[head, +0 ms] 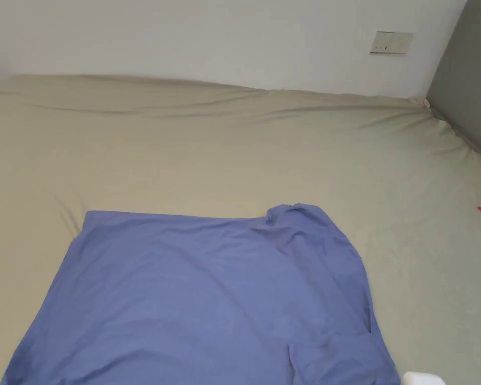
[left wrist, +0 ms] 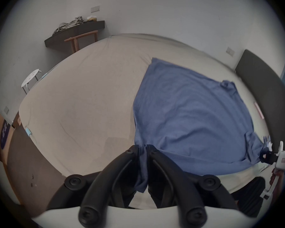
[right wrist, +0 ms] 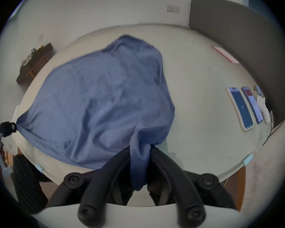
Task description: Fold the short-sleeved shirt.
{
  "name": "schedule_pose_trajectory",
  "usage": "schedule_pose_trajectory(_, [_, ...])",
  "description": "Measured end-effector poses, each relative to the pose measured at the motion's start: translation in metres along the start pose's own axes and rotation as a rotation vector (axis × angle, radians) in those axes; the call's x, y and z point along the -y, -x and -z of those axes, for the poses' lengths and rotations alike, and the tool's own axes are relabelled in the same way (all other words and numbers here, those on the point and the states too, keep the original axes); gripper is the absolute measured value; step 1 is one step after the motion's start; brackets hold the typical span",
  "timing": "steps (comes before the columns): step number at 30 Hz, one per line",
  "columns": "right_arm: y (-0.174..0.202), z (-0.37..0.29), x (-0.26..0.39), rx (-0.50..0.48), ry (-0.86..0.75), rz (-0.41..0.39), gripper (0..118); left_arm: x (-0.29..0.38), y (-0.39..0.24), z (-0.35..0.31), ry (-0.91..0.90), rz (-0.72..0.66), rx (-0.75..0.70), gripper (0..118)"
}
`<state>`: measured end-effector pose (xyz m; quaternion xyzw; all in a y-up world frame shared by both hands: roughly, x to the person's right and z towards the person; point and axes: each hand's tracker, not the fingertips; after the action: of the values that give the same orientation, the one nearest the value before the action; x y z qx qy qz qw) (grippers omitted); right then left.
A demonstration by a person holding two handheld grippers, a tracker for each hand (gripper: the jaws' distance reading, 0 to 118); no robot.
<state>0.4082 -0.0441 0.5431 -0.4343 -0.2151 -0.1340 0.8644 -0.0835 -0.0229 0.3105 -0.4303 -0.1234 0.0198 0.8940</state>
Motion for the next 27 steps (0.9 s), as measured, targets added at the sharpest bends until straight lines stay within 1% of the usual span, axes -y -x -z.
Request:
schedule_pose_trajectory(6, [-0.001,-0.014,-0.052,-0.029,-0.111,0.078,14,-0.038,-0.009,-0.003,-0.105,-0.038,0.036,9])
schedule_pose_trajectory(9, [-0.001,-0.004,-0.083,-0.022,-0.126,0.104,14,-0.063,-0.019,0.008,-0.128,-0.052,0.051,9])
schedule_pose_trajectory(12, [0.001,0.016,-0.108,-0.014,-0.124,0.120,14,-0.086,-0.028,0.032,-0.129,-0.046,0.045,9])
schedule_pose_trajectory(16, [0.005,0.056,-0.133,0.014,-0.061,0.120,14,-0.109,-0.035,0.072,-0.106,-0.078,0.043,9])
schedule_pose_trajectory(20, [0.006,0.099,-0.148,0.032,0.006,0.156,14,-0.118,-0.045,0.113,-0.064,-0.039,-0.006,9])
schedule_pose_trajectory(23, [0.007,0.127,-0.154,0.056,0.053,0.154,14,-0.120,-0.050,0.137,-0.039,-0.027,-0.025,9])
schedule_pose_trajectory(27, [0.007,0.154,-0.157,0.076,0.078,0.155,14,-0.120,-0.053,0.161,-0.015,-0.021,-0.034,9])
